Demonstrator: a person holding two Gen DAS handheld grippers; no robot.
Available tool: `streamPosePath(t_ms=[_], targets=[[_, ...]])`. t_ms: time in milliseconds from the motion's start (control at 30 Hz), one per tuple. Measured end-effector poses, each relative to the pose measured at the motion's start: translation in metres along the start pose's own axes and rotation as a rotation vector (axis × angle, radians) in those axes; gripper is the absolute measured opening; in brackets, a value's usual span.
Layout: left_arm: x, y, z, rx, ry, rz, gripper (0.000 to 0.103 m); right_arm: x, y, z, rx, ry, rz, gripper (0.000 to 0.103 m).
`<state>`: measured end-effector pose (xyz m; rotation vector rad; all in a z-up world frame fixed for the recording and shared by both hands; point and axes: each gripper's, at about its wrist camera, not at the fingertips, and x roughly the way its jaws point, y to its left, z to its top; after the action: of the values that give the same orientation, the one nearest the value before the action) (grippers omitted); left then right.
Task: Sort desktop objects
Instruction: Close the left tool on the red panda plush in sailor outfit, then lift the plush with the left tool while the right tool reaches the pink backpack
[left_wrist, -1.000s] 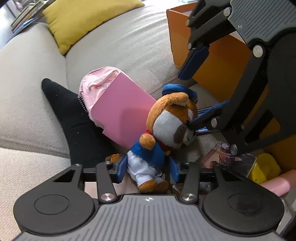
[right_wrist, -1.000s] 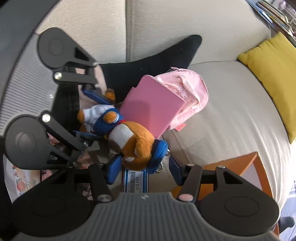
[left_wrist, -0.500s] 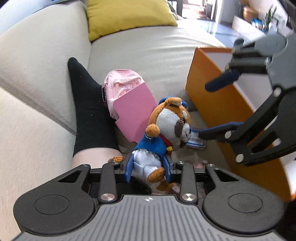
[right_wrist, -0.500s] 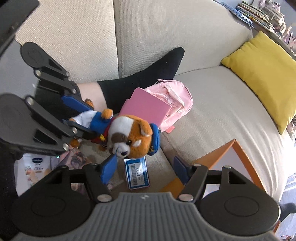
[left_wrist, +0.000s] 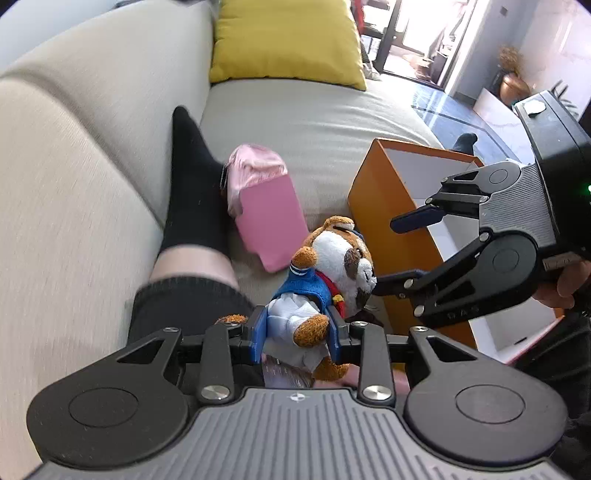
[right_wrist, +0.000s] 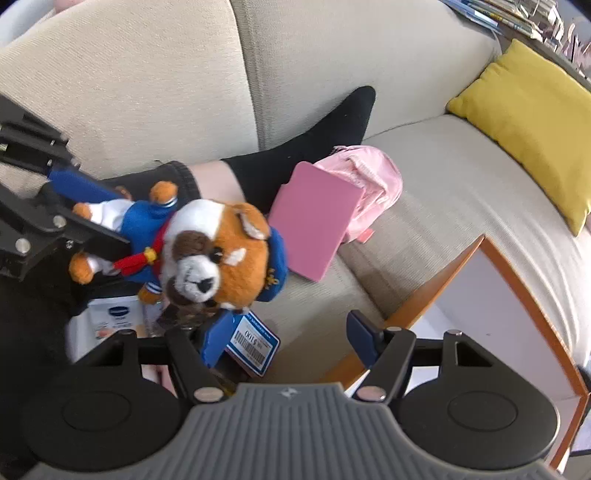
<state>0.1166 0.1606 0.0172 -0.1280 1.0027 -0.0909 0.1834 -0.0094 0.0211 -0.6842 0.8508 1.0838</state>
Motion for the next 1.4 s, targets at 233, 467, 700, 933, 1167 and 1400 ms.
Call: streamPosePath(t_ms=[233, 467, 700, 933, 1167, 1400], targets=[[0.018, 0.004, -0.016, -0.066, 0.079, -0.012, 0.038, 0.005, 0.005, -0.009, 0.008, 0.017, 0.020, 0.068], [0.026, -0.007, -0.013, 0.046, 0.121, -0.002, 0.047, 0.011, 0.005, -0.008, 0.008, 0.007, 0.014, 0.065], [0.018, -0.018, 0.000, 0.200, 0.063, 0.051, 0.069, 0.021, 0.004, -0.001, 0.001, 0.025, 0.044, 0.065], [0.052, 0.015, 0.027, 0.101, 0.136, -0.052, 0.070, 0.032, 0.009, 0.007, -0.005, 0.026, 0.080, 0.065], [0.080, 0.045, 0.032, -0.066, 0.208, -0.121, 0.063, 0.047, 0.010, 0.020, -0.019, 0.013, 0.112, 0.056], [0.096, 0.060, 0.031, -0.159, 0.203, -0.119, 0.052, 0.063, 0.000, 0.025, 0.045, 0.012, 0.186, 0.043]])
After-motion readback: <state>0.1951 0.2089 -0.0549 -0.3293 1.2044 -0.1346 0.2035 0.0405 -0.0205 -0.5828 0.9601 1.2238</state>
